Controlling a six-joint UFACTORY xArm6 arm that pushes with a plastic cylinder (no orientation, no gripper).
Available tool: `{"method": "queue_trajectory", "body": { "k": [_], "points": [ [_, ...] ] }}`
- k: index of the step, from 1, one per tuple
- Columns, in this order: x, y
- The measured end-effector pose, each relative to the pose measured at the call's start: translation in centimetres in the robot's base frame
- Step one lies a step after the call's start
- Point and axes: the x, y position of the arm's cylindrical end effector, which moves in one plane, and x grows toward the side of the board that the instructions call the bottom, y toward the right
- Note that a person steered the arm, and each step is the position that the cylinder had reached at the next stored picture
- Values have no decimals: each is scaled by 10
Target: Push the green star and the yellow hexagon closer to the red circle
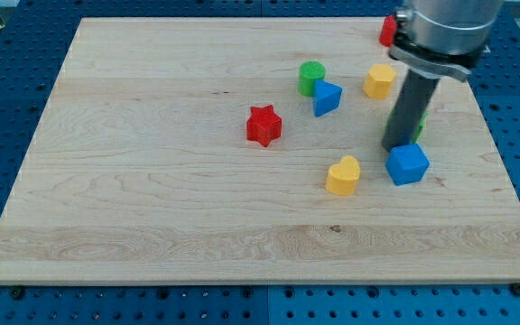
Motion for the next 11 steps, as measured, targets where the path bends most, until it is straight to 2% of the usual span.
{"method": "queue_trajectory", "body": {
  "k": [1, 2, 3, 4, 5, 6, 8, 11],
  "points": [
    [-15, 39],
    [-44, 36],
    [-51, 32],
    [-32, 49],
    [-8, 23],
    [-6, -21],
    [-92, 0],
    [-93, 6]
  ]
}}
